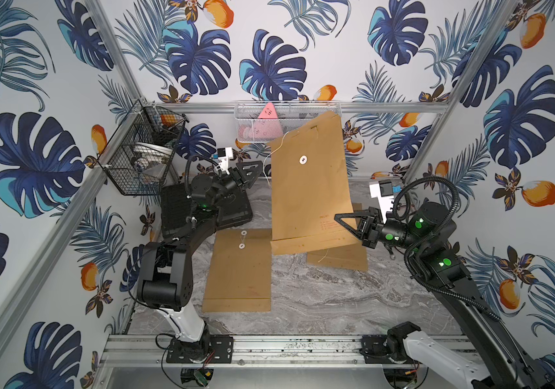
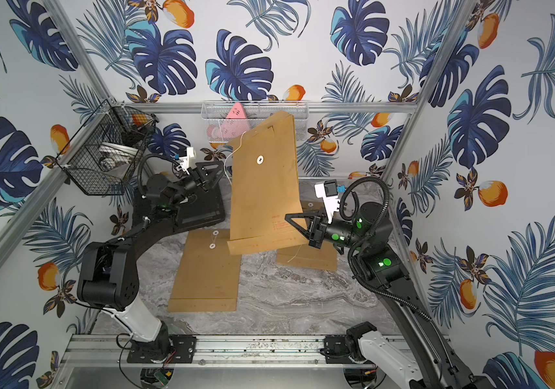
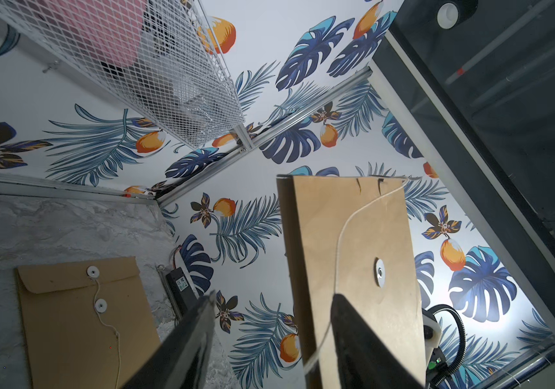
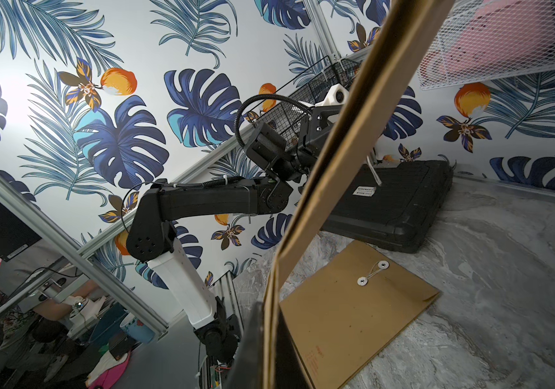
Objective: Close the mouth of the file bag
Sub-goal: Pick up the file bag from the file bag.
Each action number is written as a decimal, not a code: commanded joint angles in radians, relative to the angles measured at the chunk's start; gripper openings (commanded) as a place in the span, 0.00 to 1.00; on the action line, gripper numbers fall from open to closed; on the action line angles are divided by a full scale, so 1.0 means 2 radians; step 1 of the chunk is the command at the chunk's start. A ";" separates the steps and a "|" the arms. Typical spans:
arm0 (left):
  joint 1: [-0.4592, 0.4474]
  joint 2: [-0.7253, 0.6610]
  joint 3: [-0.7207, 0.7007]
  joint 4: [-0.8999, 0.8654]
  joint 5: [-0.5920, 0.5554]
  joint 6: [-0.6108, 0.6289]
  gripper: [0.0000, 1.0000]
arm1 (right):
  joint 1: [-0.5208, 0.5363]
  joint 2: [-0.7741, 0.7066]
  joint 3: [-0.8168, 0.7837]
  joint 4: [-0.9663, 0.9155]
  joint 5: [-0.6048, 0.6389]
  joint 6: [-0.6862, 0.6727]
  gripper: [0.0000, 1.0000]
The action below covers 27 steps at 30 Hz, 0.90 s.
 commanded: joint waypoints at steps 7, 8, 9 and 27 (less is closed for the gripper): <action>0.063 -0.044 -0.056 -0.054 0.006 0.042 0.63 | -0.009 -0.006 -0.002 0.029 0.023 -0.010 0.00; 0.065 -0.047 -0.056 -0.059 0.005 0.046 0.63 | -0.009 -0.008 -0.002 0.029 0.028 -0.016 0.00; 0.065 -0.049 -0.050 -0.072 0.004 0.058 0.63 | -0.009 -0.010 -0.004 0.028 0.031 -0.027 0.00; -0.065 -0.030 0.020 -0.064 0.081 0.115 0.71 | -0.008 0.004 -0.131 0.313 0.029 -0.028 0.00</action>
